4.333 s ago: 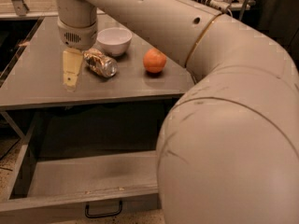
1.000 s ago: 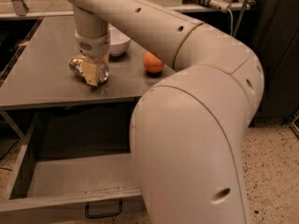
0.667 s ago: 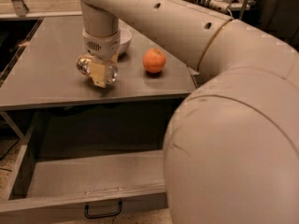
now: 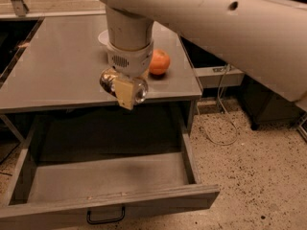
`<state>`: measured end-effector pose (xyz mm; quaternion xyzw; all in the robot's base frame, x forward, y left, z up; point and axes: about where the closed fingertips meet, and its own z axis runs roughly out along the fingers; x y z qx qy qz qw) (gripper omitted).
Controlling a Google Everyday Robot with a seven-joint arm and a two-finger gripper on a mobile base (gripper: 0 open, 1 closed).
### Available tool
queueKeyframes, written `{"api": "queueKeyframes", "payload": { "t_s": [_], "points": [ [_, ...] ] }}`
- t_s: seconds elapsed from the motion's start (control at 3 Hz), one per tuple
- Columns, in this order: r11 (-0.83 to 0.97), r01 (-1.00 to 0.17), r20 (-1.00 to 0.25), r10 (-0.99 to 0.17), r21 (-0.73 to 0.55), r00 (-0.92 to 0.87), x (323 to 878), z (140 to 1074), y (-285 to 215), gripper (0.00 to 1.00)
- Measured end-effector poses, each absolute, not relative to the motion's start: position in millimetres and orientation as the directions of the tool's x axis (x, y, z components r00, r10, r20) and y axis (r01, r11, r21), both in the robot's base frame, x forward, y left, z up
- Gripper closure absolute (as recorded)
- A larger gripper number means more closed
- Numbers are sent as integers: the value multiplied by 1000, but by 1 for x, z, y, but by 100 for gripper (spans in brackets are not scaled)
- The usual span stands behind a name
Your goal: Place orange can into top drawer
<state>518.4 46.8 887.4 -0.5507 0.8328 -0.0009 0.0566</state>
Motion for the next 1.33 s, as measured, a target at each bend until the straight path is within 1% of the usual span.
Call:
{"api": "queueKeyframes", "payload": {
  "t_s": [0.33,0.67,1.0,1.33],
  "points": [
    [392,-917,-98,-918,-70,-385,518,887,47,100],
    [433,-899,-102,-899,-67,-425,498,885,39,100],
    [501,-865,-64,-864,-23,-499,452,853,23,100],
    [502,-865,-65,-864,-23,-499,452,853,23,100]
  ]
}}
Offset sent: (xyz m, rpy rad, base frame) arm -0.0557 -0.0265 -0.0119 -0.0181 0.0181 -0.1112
